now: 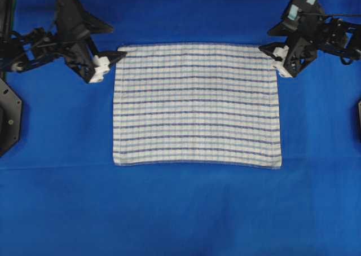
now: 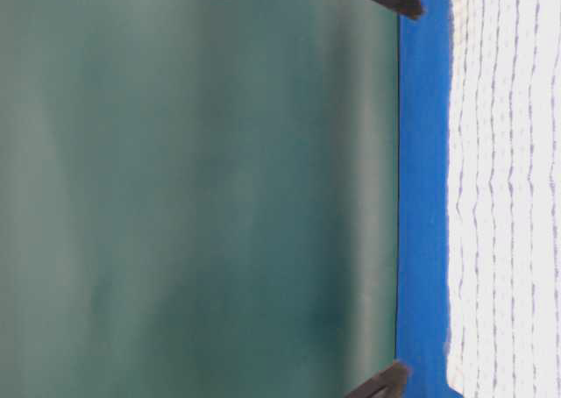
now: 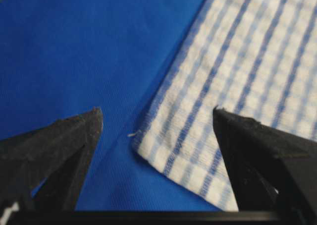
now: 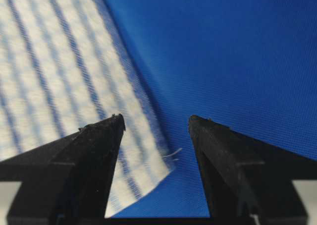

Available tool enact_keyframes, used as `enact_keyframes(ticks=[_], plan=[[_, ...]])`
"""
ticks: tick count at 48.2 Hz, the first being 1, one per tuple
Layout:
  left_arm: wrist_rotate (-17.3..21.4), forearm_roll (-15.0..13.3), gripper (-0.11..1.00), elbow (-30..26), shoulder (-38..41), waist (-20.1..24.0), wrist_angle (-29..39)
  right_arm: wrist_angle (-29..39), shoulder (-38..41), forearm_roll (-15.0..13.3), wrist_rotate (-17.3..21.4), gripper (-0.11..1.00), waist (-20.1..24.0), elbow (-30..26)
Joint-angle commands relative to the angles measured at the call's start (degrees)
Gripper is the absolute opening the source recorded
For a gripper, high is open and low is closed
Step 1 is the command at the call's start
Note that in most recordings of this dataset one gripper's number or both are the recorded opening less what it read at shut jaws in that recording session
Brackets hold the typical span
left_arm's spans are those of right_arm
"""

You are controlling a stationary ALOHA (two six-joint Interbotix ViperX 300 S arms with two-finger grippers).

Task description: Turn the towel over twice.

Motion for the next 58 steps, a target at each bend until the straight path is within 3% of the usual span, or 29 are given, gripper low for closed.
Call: enact_keyframes(ticks=[1,14,19,23,31,34,45,58], plan=[[0.35,-0.09,0.88,-2.20,3.69,0.35,-1.32,-2.29,2.37,-0.09,-0.18,0.61,-1.23,-1.32],[1.14,-0.26,0.86,-4.75,11.51,1.85,-1.41,-3.16,7.47,-0.35,-0.79,0.60,-2.72,-2.37],[1.14,-0.53,0.79,-5.10,12.30,2.81,-0.88,-3.16,7.47,-0.26,-1.32,0.58,-2.72,-2.29],[1.14,-0.53,0.63,-5.19,12.39,3.16,0.26,-2.81,7.47,-0.35,-1.58,0.51,-2.72,-2.20],[1.14,-0.53,0.16,-5.10,12.30,3.16,3.87,-0.35,7.47,-0.35,-1.85,0.07,-2.55,-2.29],[1.14,-0.53,0.04,-5.19,12.22,2.99,4.66,-0.18,7.38,-0.35,-1.85,0.01,-2.55,-2.37],[0.53,-0.53,0.03,-5.10,10.90,2.29,5.62,0.18,5.27,-0.35,-1.67,0.01,-2.55,-2.46],[0.97,-0.53,0.03,-7.56,2.99,2.64,9.05,1.49,-0.79,-0.35,-1.93,0.01,-4.04,-3.69]])
